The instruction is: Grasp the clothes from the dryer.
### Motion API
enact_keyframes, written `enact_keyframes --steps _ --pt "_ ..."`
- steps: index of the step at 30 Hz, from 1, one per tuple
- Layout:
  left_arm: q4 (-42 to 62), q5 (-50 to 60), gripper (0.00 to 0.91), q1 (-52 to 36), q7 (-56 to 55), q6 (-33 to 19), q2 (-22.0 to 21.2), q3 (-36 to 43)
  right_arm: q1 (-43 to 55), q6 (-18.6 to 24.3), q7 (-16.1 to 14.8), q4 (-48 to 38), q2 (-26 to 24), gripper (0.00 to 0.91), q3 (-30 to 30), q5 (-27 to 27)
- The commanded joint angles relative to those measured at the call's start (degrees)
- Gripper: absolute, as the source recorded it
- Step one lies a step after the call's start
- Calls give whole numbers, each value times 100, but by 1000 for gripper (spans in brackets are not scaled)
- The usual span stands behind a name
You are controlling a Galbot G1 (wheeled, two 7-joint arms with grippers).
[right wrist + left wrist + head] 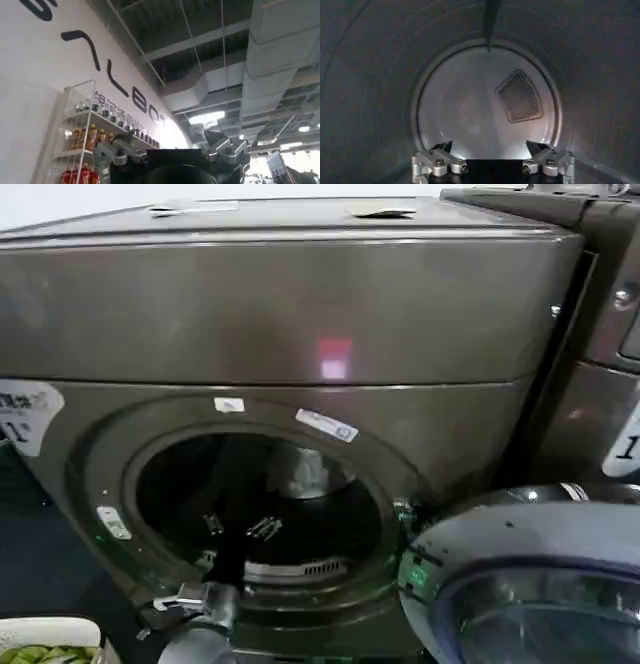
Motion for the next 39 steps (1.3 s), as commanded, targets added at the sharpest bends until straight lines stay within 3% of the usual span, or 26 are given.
enact_keyframes --steps 1,21,39 --pt "11 1 907 -1 -3 6 3 9 8 14 -6 13 3 907 -9 -5" --pt "378 -103 907 -435 -5 6 -90 -130 -54 54 -81 62 74 907 44 -117" --pt "3462 -27 907 -3385 324 62 -1013 -56 -125 62 -323 84 112 907 73 -667"
